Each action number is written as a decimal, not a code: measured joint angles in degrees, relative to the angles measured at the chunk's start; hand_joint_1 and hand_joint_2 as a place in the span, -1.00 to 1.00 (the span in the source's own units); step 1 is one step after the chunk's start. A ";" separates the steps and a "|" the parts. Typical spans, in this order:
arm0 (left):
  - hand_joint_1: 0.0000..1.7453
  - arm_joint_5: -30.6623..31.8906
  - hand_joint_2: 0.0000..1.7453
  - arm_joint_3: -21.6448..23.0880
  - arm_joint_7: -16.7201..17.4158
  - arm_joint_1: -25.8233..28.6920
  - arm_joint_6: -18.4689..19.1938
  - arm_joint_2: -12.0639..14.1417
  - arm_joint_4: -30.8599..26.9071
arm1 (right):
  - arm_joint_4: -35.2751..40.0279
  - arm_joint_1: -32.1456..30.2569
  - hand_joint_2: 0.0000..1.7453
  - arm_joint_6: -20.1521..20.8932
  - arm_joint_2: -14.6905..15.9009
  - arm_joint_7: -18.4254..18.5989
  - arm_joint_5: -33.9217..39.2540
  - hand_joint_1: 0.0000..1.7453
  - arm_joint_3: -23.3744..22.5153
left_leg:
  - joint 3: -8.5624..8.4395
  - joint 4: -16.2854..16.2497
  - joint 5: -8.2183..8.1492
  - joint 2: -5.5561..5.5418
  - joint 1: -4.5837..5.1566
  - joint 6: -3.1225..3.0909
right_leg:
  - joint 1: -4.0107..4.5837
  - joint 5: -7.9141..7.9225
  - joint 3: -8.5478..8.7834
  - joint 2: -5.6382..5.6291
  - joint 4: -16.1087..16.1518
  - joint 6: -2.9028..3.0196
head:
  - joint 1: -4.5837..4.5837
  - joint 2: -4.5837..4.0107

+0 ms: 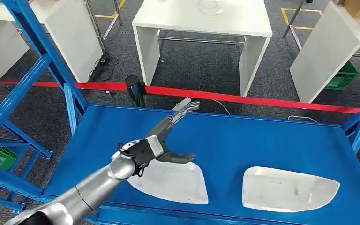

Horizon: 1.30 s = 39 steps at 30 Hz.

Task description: Take the parts from the cabinet and place them on the table.

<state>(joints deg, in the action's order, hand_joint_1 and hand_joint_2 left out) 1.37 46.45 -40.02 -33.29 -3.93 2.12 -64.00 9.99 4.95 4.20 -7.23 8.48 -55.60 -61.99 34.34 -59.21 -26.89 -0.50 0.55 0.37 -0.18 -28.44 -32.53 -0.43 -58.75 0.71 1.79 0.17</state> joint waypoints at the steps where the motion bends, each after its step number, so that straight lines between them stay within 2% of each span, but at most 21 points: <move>1: -1.00 -1.40 1.00 -0.17 -0.02 0.49 1.12 0.46 -1.52 | 0.00 -0.01 -1.00 0.00 0.00 -0.09 0.02 -1.00 -0.04 | -0.02 0.00 -0.02 0.00 0.02 -0.03 | -0.03 0.01 0.01 0.00 0.00 -0.12 | 0.00 0.00; 6: -1.00 -7.56 1.00 -1.03 -0.17 4.20 7.54 3.63 -10.91 | 0.00 -0.06 -1.00 0.00 0.00 -0.09 0.07 -1.00 -0.57 | -0.11 0.04 -0.03 0.06 0.00 -0.04 | -0.03 -0.05 0.01 -0.02 -0.02 -0.13 | 0.02 0.00; 10: -1.00 -7.17 1.00 -1.75 0.18 8.65 9.00 5.85 -19.42 | 0.00 -0.15 -1.00 0.13 0.00 -0.09 0.39 -1.00 -1.03 | -0.15 0.11 -0.03 0.03 -0.01 -0.04 | -0.02 -0.12 0.02 -0.02 -0.02 -0.17 | 0.02 0.00; 13: -1.00 -4.23 1.00 -2.12 0.68 11.19 8.91 6.84 -23.58 | 0.00 -0.14 -1.00 0.17 0.00 -0.09 0.39 -1.00 -1.33 | -0.19 0.14 -0.04 0.04 -0.01 -0.04 | 0.01 -0.18 0.05 -0.02 -0.02 -0.16 | 0.02 0.00; 16: -1.00 0.35 1.00 -2.12 1.07 13.81 7.96 7.28 -26.24 | 0.00 -0.14 -1.00 0.17 0.00 -0.17 0.29 -1.00 -1.44 | -0.21 0.14 -0.05 0.06 -0.01 -0.05 | 0.01 -0.20 0.07 -0.02 -0.02 -0.15 | 0.02 0.00; 21: -1.00 9.85 1.00 -2.03 1.07 17.34 4.72 7.43 -27.32 | 0.00 -0.06 -1.00 0.17 0.00 -0.28 -0.04 -1.00 -1.44 | -0.24 0.14 -0.08 0.05 0.00 -0.09 | 0.00 -0.22 0.10 -0.02 -0.02 -0.14 | 0.02 0.00; 24: -1.00 15.12 1.00 -1.79 0.59 19.25 2.79 7.65 -27.14 | 0.00 -0.06 -1.00 0.17 0.00 -0.33 -0.13 -1.00 -1.44 | -0.24 0.14 -0.08 0.06 0.00 -0.09 | -0.01 -0.22 0.10 -0.02 -0.02 -0.14 | 0.02 0.00; 27: -1.00 21.55 1.00 -1.07 0.33 20.40 -1.38 8.52 -26.20 | 0.00 -0.02 -1.00 0.17 0.00 -0.35 -0.59 -1.00 -1.44 | -0.25 0.14 -0.08 0.05 0.00 -0.09 | 0.00 -0.22 0.11 -0.02 -0.02 -0.14 | 0.02 0.00; 33: -1.00 27.10 1.00 0.00 1.02 21.07 -6.44 9.83 -22.91 | 0.00 0.01 -1.00 0.37 0.00 -0.55 -1.33 -1.00 -1.44 | -0.28 0.14 -0.08 0.06 0.00 -0.09 | 0.01 -0.22 0.13 -0.01 -0.02 -0.13 | 0.02 0.00; 34: -1.00 28.03 1.00 0.09 1.53 21.07 -7.31 9.94 -22.20 | 0.00 0.02 1.00 0.39 0.00 -0.57 -1.44 -1.00 -1.44 | -0.29 0.14 -0.08 0.05 0.00 -0.09 | 0.01 -0.22 0.14 -0.01 -0.02 -0.13 | 0.02 0.00; 39: -1.00 29.82 1.00 0.46 2.71 21.06 -8.53 10.27 -18.40 | 0.00 0.02 1.00 0.55 0.00 -0.44 -1.64 -1.00 -1.44 | -0.29 0.14 -0.08 0.06 0.00 -0.09 | 0.00 -0.22 0.13 -0.01 -0.02 -0.13 | 0.02 0.00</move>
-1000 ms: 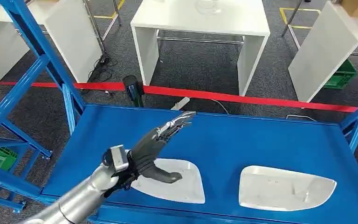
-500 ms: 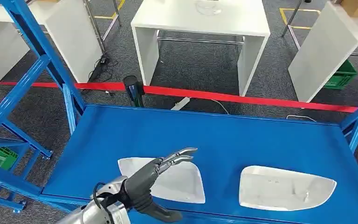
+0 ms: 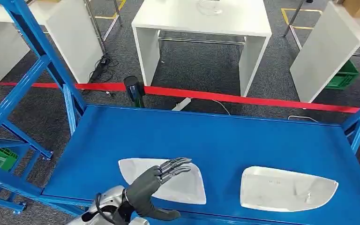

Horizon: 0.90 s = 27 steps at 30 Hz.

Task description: Take the parts from the cabinet and place them on the table.

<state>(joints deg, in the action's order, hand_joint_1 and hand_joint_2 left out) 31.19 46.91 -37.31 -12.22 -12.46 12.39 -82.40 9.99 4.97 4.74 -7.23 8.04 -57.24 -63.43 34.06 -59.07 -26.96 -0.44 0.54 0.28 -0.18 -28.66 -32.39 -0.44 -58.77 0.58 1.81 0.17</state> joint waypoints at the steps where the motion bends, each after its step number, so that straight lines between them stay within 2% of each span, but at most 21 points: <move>1: -1.00 0.79 1.00 0.02 0.17 0.00 -0.39 0.04 0.68 | 0.00 0.00 1.00 0.00 0.00 0.13 -0.02 -1.00 0.00 | 0.00 0.00 0.00 0.00 0.00 0.00 | 0.00 0.00 0.00 0.00 0.00 0.00 | 0.00 0.00; 8: -1.00 5.27 1.00 0.04 1.68 -0.04 -1.33 0.17 5.11 | 0.00 0.00 1.00 0.00 0.00 0.48 -0.35 -1.00 0.00 | 0.01 0.00 -0.01 0.00 0.00 0.00 | 0.00 0.00 -0.01 0.00 0.00 0.00 | 0.00 0.00; 19: -1.00 7.69 1.00 0.04 1.96 -0.21 -1.48 0.17 8.61 | 0.00 0.00 1.00 0.07 0.00 0.53 -0.44 -1.00 0.00 | 0.00 0.00 -0.01 0.01 0.00 0.00 | 0.00 -0.01 -0.01 0.00 0.00 0.00 | 0.00 0.00; 23: -0.96 11.58 1.00 0.15 3.06 -0.76 -2.38 0.15 9.86 | 0.00 0.01 1.00 -0.02 0.00 0.72 -0.55 -1.00 0.00 | 0.00 0.00 0.00 0.00 0.00 0.00 | 0.00 -0.01 0.00 0.00 0.00 0.00 | 0.00 0.00; 24: -0.46 12.30 1.00 0.22 3.26 -0.97 -2.66 0.15 10.27 | 0.00 0.03 1.00 -0.04 0.00 0.72 -0.55 -1.00 0.00 | 0.00 0.00 0.00 0.01 0.00 0.00 | 0.00 -0.01 0.00 0.00 0.00 0.00 | 0.00 0.00; 25: 1.00 13.24 1.00 0.28 3.69 -1.14 -2.88 0.15 10.58 | 0.00 0.03 1.00 -0.04 0.00 0.74 -0.63 -1.00 0.00 | -0.01 0.00 0.00 0.01 0.00 0.00 | 0.00 -0.01 0.00 0.00 0.00 0.00 | 0.00 0.00; 27: 1.00 15.72 1.00 0.57 4.94 -1.64 -3.65 0.11 11.67 | 0.00 0.05 1.00 -0.18 0.00 0.83 -0.79 -1.00 -0.02 | 0.00 0.00 0.00 0.00 0.00 0.00 | 0.00 -0.01 0.00 0.00 0.00 0.00 | 0.00 0.00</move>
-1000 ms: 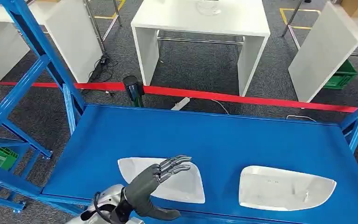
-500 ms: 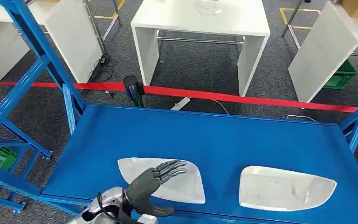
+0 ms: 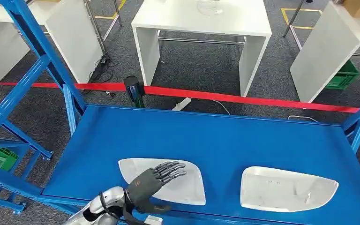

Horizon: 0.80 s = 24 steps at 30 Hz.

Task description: Take the parts from the cabinet and place them on the table.

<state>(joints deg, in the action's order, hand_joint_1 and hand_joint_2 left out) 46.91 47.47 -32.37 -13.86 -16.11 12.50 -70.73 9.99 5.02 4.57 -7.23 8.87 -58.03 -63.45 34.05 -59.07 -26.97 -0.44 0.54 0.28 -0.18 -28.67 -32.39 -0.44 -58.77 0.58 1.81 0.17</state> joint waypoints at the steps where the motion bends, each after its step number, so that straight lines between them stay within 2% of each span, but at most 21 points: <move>1: 1.00 1.28 1.00 0.22 0.69 -0.34 -0.33 -0.02 0.74 | 0.00 0.02 1.00 0.00 0.00 0.02 -0.04 -1.00 -0.06 | 0.00 0.00 0.00 0.00 0.00 0.00 | 0.00 0.00 0.00 0.00 0.00 0.00 | 0.00 0.00; 11: 1.00 9.04 1.00 1.35 6.42 -3.16 -1.27 -1.42 7.17 | 0.00 0.08 1.00 0.15 0.00 0.04 -0.17 -1.00 -0.59 | -0.07 0.00 0.00 0.00 0.00 0.00 | 0.00 0.00 0.09 0.01 0.00 0.00 | 0.00 0.00; 19: 1.00 9.98 1.00 1.42 7.19 -4.59 -0.87 -2.36 8.87 | 0.00 0.08 1.00 0.15 0.00 -0.13 -0.52 -1.00 -0.92 | -0.42 0.02 -0.07 -0.09 0.01 -0.04 | -0.01 -0.18 0.42 0.09 0.01 -0.07 | 0.00 0.00; 24: 1.00 9.37 1.00 1.42 5.61 -4.88 -2.34 -2.86 9.38 | 0.00 0.07 1.00 0.04 0.00 -0.11 -0.59 -1.00 -1.05 | -0.58 0.02 -0.07 -0.09 0.01 -0.04 | -0.01 -0.17 0.57 0.11 0.01 -0.08 | 0.00 0.00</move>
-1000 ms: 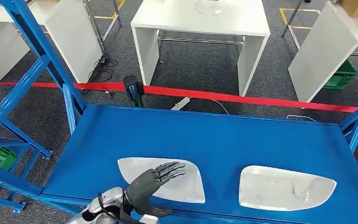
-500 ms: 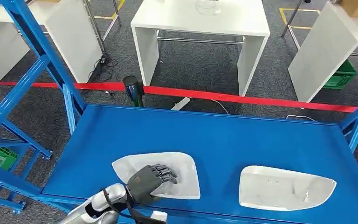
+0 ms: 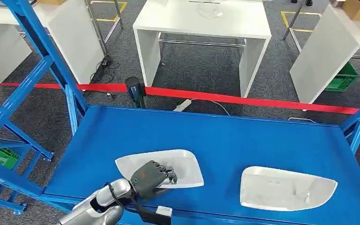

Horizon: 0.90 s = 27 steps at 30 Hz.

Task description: Take the parts from the cabinet and place them on the table.

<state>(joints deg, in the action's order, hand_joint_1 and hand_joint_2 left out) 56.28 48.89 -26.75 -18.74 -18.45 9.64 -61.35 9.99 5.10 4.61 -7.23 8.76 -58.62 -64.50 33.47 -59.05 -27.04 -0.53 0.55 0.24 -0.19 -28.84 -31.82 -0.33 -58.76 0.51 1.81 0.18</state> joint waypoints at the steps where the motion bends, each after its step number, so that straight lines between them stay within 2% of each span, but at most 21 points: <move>1: 1.00 0.35 1.00 0.00 -0.17 0.01 -0.91 -0.11 0.13 | 0.00 0.00 1.00 -0.02 0.00 0.00 0.00 -1.00 -0.02 | -0.01 0.00 0.00 0.00 0.00 0.00 | 0.00 0.00 0.01 0.00 0.00 0.00 | 0.00 0.00; 3: 1.00 0.39 1.00 0.00 -0.39 0.02 -2.84 -0.42 0.46 | 0.00 0.02 1.00 -0.02 0.00 -0.02 0.00 -1.00 -0.20 | -0.01 0.00 0.01 0.00 0.00 0.00 | 0.00 0.01 0.01 0.00 0.00 0.00 | 0.00 0.00; 5: 1.00 -3.73 1.00 -0.22 -2.39 0.10 -2.05 -0.88 0.59 | 0.00 0.00 1.00 -0.07 0.00 -0.15 0.13 -1.00 -0.39 | 0.00 0.00 0.01 0.00 0.00 0.00 | -0.01 0.02 0.03 0.00 0.00 0.00 | 0.00 0.00; 8: 1.00 -16.59 1.00 -1.62 -6.50 0.54 3.91 -2.27 -1.10 | 0.00 -0.01 1.00 -0.09 0.00 -0.46 0.52 -1.00 -0.87 | 0.00 -0.01 0.01 -0.03 0.01 0.00 | -0.02 0.02 0.09 0.01 0.00 -0.01 | 0.00 0.00; 12: 1.00 -32.83 1.00 -4.37 -9.31 1.30 13.26 -3.93 -6.35 | 0.00 -0.02 1.00 -0.24 0.00 -0.55 0.70 -1.00 -1.51 | 0.03 -0.01 -0.02 -0.03 0.02 0.01 | -0.04 0.01 0.05 0.01 0.00 -0.01 | 0.00 0.00; 15: 1.00 -41.37 1.00 -6.64 -10.16 2.38 18.05 -4.87 -11.70 | 0.00 -0.06 1.00 -0.22 0.04 -0.72 0.50 -1.00 -1.73 | 0.06 -0.01 -0.04 -0.01 0.02 0.00 | -0.04 0.01 -0.01 -0.01 0.00 -0.01 | 0.00 0.00; 22: 1.00 -46.40 1.00 -12.02 -11.36 5.43 20.77 -7.36 -26.41 | 0.00 -0.05 1.00 -0.24 0.28 -1.57 0.87 -1.00 -2.27 | 0.11 -0.05 -0.12 -0.01 0.12 -0.11 | -0.31 0.02 -0.04 0.00 0.04 -0.13 | 0.00 0.00; 27: 1.00 -47.15 1.00 -15.57 -12.96 7.76 20.59 -8.24 -34.19 | 0.00 -0.04 1.00 -0.26 0.39 -1.86 0.61 -1.00 -2.43 | 0.10 -0.11 -0.31 0.00 0.38 -0.42 | -0.56 0.00 -0.02 0.00 0.07 -0.44 | 0.00 0.00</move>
<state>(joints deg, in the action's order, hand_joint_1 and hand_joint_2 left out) 9.14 33.33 -39.72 -10.98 2.14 1.40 -95.54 9.99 5.06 4.35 -6.84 6.91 -58.01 -66.93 33.57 -59.16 -27.34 -0.53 0.93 -0.19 -0.75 -28.84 -31.84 -0.33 -58.70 0.06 1.81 0.17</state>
